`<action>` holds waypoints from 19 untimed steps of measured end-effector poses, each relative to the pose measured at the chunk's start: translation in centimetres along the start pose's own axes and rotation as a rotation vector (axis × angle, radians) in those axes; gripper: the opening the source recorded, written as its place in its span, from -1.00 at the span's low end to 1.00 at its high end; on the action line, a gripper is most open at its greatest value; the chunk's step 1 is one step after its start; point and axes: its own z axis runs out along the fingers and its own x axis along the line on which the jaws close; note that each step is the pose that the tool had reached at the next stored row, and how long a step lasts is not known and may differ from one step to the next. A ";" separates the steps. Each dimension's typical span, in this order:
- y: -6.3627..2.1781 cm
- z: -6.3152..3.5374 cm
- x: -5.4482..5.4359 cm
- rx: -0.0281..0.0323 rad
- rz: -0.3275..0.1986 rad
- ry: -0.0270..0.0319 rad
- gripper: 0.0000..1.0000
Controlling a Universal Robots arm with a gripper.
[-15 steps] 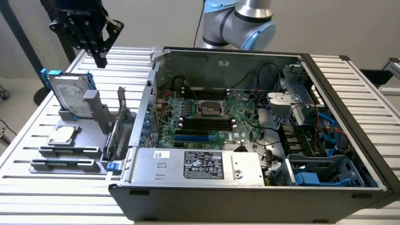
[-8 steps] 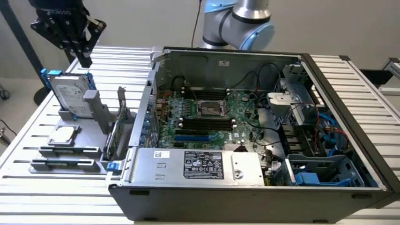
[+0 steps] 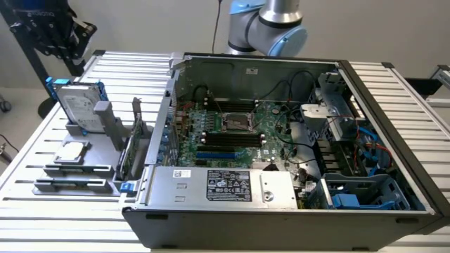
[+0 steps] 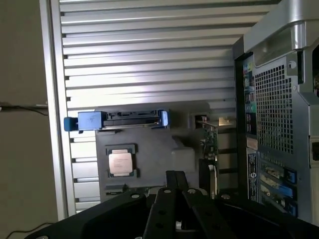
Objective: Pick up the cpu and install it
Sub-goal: 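Reach for the cpu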
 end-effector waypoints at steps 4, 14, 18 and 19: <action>-0.14 0.23 1.8 0.0054 0.000 0.0018 -0.79; -0.49 1.08 6.3 0.0103 0.000 0.0149 -0.79; -0.52 1.15 6.7 0.0111 0.000 0.0214 -0.79; -0.52 1.15 6.7 0.0111 0.000 0.0216 -0.79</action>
